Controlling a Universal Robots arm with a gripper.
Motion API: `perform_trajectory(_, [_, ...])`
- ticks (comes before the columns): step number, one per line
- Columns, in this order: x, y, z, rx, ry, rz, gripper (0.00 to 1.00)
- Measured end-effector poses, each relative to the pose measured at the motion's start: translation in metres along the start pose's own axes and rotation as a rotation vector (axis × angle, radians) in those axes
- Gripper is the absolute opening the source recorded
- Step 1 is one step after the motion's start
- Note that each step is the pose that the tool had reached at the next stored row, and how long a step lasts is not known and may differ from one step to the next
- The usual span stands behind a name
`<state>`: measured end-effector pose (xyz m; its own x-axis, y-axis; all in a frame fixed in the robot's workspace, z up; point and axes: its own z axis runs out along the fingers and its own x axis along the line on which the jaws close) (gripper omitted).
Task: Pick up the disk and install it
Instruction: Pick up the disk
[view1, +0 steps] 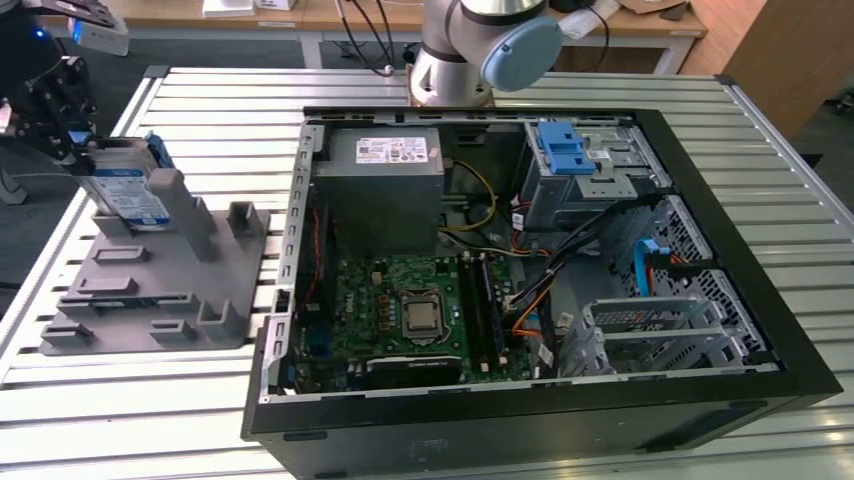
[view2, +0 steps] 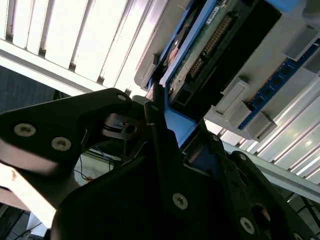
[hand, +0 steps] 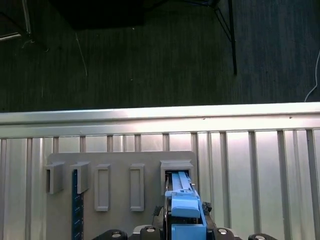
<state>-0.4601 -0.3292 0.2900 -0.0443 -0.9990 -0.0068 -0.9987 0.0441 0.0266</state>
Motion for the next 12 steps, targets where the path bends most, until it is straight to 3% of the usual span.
perform_trajectory(2, [0.0001, 0.0000, 0.0000, -0.0003, 0.0007, -0.024, 0.37])
perform_trajectory(10, [0.0001, 0.0000, 0.0000, -0.0002, 0.0008, -0.028, 0.38])
perform_trajectory(11, [0.0001, 0.0000, 0.0000, -0.0002, 0.0008, -0.028, 0.44])
perform_trajectory(12, [0.0001, 0.0000, 0.0000, -0.0002, 0.0008, -0.028, 0.44])
